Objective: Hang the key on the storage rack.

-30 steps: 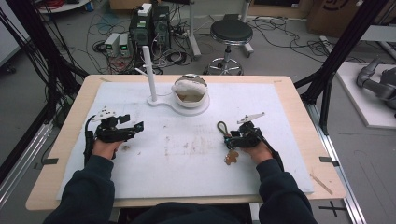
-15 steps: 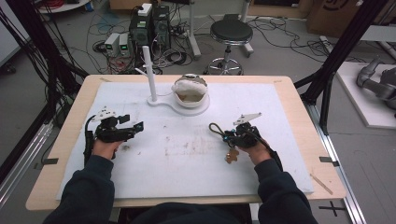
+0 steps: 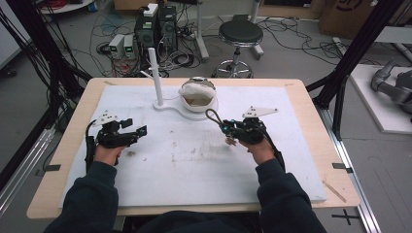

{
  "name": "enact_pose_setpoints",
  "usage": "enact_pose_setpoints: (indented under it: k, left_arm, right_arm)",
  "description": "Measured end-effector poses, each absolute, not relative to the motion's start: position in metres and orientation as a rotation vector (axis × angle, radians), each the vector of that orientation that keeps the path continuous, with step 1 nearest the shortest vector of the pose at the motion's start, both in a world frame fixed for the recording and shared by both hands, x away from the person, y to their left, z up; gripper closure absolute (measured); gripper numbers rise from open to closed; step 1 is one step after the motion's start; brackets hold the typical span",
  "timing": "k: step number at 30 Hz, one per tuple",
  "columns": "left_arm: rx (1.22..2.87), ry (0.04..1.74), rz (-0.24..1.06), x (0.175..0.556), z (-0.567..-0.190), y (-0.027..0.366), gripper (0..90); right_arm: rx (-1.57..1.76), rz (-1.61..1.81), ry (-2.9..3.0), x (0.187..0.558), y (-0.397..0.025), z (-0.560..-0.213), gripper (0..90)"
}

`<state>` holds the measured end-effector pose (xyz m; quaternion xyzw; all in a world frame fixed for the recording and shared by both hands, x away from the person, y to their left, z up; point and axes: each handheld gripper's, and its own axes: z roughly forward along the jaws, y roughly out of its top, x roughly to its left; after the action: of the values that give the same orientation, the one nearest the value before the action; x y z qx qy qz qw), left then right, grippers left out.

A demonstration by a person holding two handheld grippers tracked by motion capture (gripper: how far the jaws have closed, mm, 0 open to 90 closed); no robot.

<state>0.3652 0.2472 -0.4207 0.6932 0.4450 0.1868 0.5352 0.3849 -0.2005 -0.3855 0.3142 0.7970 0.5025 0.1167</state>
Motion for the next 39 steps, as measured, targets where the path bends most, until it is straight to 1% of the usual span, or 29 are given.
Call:
enact_pose_setpoints:
  k: [12, 25, 32, 39]
  left_arm:
    - [1.627, 1.009, 0.495, 0.363, -0.418, 0.254, 23.4]
    - [1.608, 1.012, 0.501, 0.360, -0.417, 0.261, 23.4]
    - [1.609, 1.017, 0.502, 0.360, -0.417, 0.261, 23.5]
    - [1.605, 1.022, 0.496, 0.360, -0.418, 0.261, 23.5]
  right_arm:
    - [0.778, 1.551, 2.287, 0.418, -0.130, -0.347, 78.8]
    - [0.712, 1.592, 2.222, 0.452, -0.056, -0.315, 78.8]
    - [0.702, 1.553, 2.227, 0.467, -0.023, -0.309, 78.8]
    - [0.781, 1.438, 2.232, 0.483, -0.002, -0.315, 78.8]
